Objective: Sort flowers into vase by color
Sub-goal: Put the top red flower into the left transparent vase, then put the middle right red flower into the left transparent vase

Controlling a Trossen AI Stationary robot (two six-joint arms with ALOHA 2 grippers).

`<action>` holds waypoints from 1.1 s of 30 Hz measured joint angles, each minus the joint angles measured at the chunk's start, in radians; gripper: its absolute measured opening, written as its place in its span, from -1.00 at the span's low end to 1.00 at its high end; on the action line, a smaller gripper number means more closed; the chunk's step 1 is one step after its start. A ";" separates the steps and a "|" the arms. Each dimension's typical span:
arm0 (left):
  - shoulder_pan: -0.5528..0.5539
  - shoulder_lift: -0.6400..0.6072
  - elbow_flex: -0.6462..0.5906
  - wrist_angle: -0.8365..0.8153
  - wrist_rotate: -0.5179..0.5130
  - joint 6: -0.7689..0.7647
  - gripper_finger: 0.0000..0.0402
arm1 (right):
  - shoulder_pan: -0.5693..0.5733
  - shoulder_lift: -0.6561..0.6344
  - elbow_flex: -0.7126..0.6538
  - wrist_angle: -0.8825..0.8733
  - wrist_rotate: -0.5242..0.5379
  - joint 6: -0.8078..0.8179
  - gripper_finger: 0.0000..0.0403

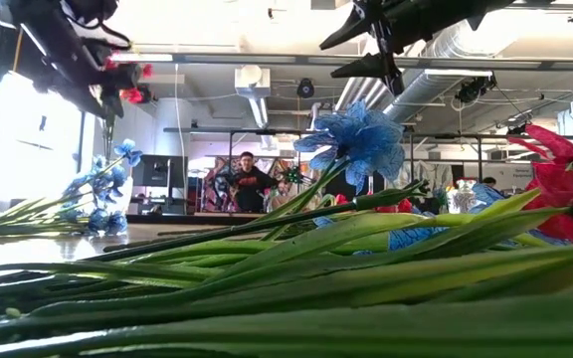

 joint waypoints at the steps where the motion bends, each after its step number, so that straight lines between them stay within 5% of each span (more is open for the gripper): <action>1: 0.000 -0.004 0.015 -0.031 0.023 -0.005 -0.24 | 0.003 0.000 0.000 -0.002 0.000 0.013 0.05; 16: -0.029 -0.025 0.195 -0.311 0.287 -0.073 -0.23 | -0.036 0.000 0.000 -0.391 -0.074 0.261 0.05; 33: -0.197 -0.024 0.315 -0.353 0.340 -0.012 -0.38 | -0.034 0.000 0.000 -0.616 -0.185 0.252 0.04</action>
